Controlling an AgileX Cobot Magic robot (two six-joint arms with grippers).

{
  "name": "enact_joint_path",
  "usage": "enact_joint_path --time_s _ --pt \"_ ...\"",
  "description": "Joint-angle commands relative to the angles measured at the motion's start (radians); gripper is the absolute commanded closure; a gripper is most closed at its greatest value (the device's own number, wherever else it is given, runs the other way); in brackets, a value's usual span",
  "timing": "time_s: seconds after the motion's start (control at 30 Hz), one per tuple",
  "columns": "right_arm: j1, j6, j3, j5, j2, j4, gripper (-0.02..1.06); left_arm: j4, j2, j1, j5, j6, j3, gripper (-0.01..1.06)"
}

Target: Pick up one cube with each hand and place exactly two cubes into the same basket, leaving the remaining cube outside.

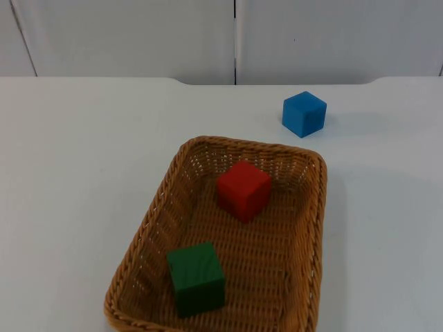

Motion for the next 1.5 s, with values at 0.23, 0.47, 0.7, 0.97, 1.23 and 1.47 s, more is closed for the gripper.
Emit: enact_joint_path --time_s 0.23,0.47,0.7,0.97,1.23,1.47 --pt "-0.126 0.0 0.007 0.0 -0.004 0.001 -0.01 -0.006 -0.004 -0.003 -0.01 0.002 0.005 0.0" --pt "-0.249 0.0 0.007 0.0 -0.004 0.001 -0.01 -0.006 -0.004 -0.003 -0.01 0.002 0.005 0.0" --pt "-0.39 0.0 0.007 0.0 -0.004 0.001 -0.01 -0.006 -0.004 -0.003 -0.01 0.002 0.005 0.0" --pt "-0.504 0.0 0.007 0.0 -0.004 0.001 -0.01 -0.006 -0.004 -0.003 -0.01 0.002 0.005 0.0" --pt "-0.545 0.0 0.007 -0.002 -0.004 0.001 -0.01 -0.006 -0.004 0.104 -0.01 0.002 0.005 0.0" --pt "-0.545 0.0 0.007 -0.002 -0.004 0.003 -0.01 -0.006 -0.004 0.269 -0.01 0.002 0.005 0.0"
